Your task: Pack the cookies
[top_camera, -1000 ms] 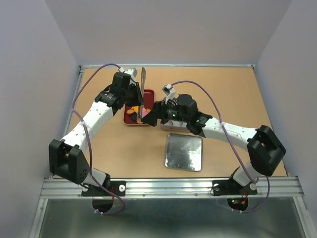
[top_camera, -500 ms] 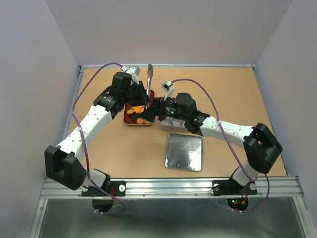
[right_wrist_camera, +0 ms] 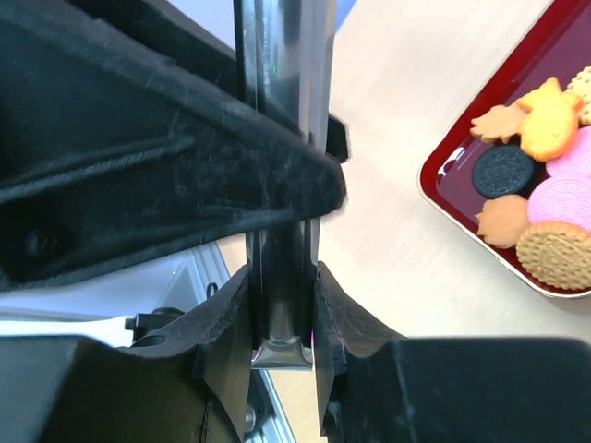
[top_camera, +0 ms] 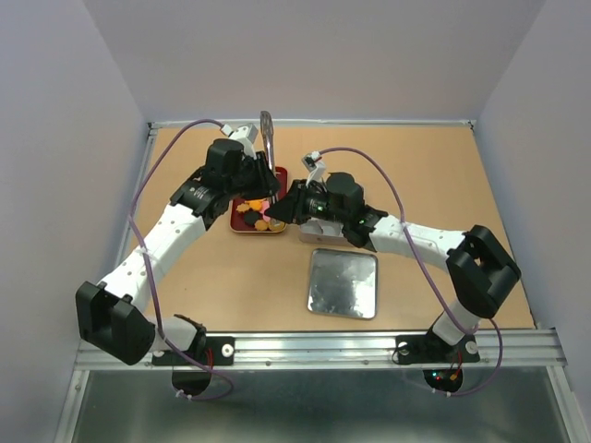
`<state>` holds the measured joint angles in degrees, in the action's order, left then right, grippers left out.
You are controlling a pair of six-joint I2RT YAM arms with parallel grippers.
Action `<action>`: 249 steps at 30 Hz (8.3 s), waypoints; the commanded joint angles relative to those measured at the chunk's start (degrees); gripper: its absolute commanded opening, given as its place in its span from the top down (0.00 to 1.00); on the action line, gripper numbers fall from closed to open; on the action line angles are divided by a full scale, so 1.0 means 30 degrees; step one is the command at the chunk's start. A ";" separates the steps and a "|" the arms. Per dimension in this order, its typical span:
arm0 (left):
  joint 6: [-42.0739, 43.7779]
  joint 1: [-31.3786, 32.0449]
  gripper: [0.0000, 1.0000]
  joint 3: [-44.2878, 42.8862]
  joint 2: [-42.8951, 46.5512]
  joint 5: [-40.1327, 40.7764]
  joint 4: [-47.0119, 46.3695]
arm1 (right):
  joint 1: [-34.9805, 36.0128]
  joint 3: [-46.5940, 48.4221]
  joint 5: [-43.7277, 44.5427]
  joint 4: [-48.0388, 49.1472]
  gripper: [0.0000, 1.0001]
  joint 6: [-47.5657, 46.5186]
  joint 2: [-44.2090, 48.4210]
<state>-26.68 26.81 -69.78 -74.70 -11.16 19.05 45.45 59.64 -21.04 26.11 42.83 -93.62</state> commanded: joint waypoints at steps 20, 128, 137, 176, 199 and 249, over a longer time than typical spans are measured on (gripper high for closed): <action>-0.3882 0.3427 0.46 0.3132 0.2868 0.8202 -0.2452 | 0.0435 0.1127 -0.0604 0.4011 1.00 0.4882 0.1618; 0.0191 0.1640 0.45 0.1375 -0.1087 0.9637 0.5810 | -0.0502 -0.1393 0.8185 -1.2423 0.00 0.0665 1.0203; 0.0308 0.1230 0.43 0.1170 -0.1790 0.9171 0.5194 | -0.0502 -0.1363 0.8038 -1.2423 0.00 0.0665 1.0027; 0.0513 0.1230 0.55 -0.0879 -0.3080 0.8612 0.6188 | -0.0502 -0.1188 0.7745 -1.2423 0.00 0.0548 0.9528; 0.0016 0.3131 0.57 -0.5302 -0.3927 0.6854 0.7040 | -0.0531 -0.0661 0.9472 -1.3124 0.00 -0.0624 1.0846; -0.0600 0.5742 0.43 -0.4338 -0.7211 0.8583 0.2205 | -0.0531 -0.1568 1.1700 -1.6291 0.00 -0.0624 1.3747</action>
<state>-28.51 43.79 -82.83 -97.34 13.32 27.55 44.23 55.64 13.10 -23.05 40.88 -52.84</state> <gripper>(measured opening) 0.565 0.998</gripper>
